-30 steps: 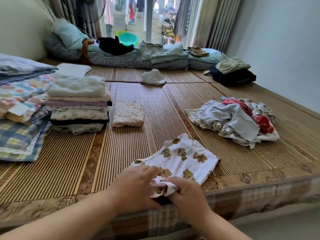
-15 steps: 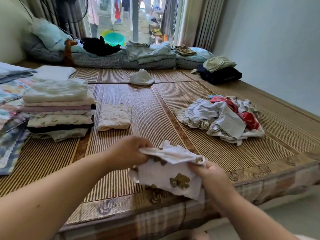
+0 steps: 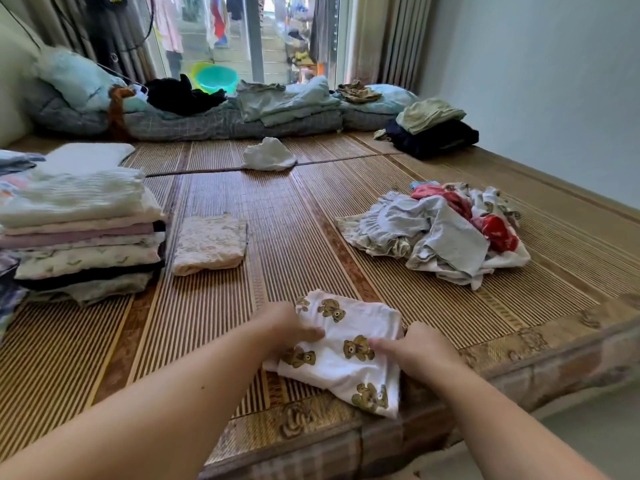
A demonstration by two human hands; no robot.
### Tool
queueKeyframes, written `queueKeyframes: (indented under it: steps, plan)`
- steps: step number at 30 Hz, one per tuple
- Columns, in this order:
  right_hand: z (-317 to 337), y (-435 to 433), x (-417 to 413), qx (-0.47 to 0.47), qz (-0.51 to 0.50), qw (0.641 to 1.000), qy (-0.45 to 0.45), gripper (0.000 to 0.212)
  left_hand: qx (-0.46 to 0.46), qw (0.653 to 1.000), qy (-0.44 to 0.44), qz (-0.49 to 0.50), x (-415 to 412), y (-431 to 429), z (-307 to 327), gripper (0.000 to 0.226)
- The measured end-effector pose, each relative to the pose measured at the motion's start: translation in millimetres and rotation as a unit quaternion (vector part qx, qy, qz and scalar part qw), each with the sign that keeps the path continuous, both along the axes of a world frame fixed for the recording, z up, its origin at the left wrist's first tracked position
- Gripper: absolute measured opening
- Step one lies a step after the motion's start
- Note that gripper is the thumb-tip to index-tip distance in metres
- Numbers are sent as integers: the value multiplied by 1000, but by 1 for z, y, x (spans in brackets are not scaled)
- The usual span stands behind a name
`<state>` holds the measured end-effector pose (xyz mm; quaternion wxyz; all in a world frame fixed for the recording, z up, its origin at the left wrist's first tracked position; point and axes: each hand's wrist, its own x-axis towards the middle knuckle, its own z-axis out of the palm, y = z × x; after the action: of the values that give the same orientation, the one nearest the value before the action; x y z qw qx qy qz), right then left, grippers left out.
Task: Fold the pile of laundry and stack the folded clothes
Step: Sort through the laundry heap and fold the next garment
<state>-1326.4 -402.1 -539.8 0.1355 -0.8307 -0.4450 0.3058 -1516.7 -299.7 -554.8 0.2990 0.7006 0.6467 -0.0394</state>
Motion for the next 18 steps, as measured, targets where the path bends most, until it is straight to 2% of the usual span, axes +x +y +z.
queueKeyframes:
  steps: [2, 4, 7, 9, 11, 13, 16, 18]
  plan:
    - [-3, 2, -8, 45, 0, 999, -9, 28, 4, 998, -56, 15, 4, -3, -3, 48]
    - [-6, 6, -12, 83, -14, 996, 18, 19, 29, 992, -116, 29, 5, -5, -3, 46]
    - [-3, 10, -15, 151, -64, 982, 95, 11, 26, 975, -216, 53, -4, -10, 1, 65]
    - [-1, 13, -20, 189, -94, 969, 129, 29, -11, 955, -294, 38, -16, -16, 2, 89]
    - [-2, 13, -26, 198, -90, 969, 119, 60, -61, 934, -352, 5, -27, -18, 2, 100]
    - [-7, 15, -30, 209, -45, 972, 94, 68, -106, 917, -385, -18, -32, -18, 1, 89]
    - [-3, 15, -30, 228, -17, 965, 130, 45, -116, 918, -376, -36, -28, -21, 1, 64]
    - [11, 12, -31, 227, -2, 959, 170, 35, -105, 923, -369, -27, -24, -25, 2, 62]
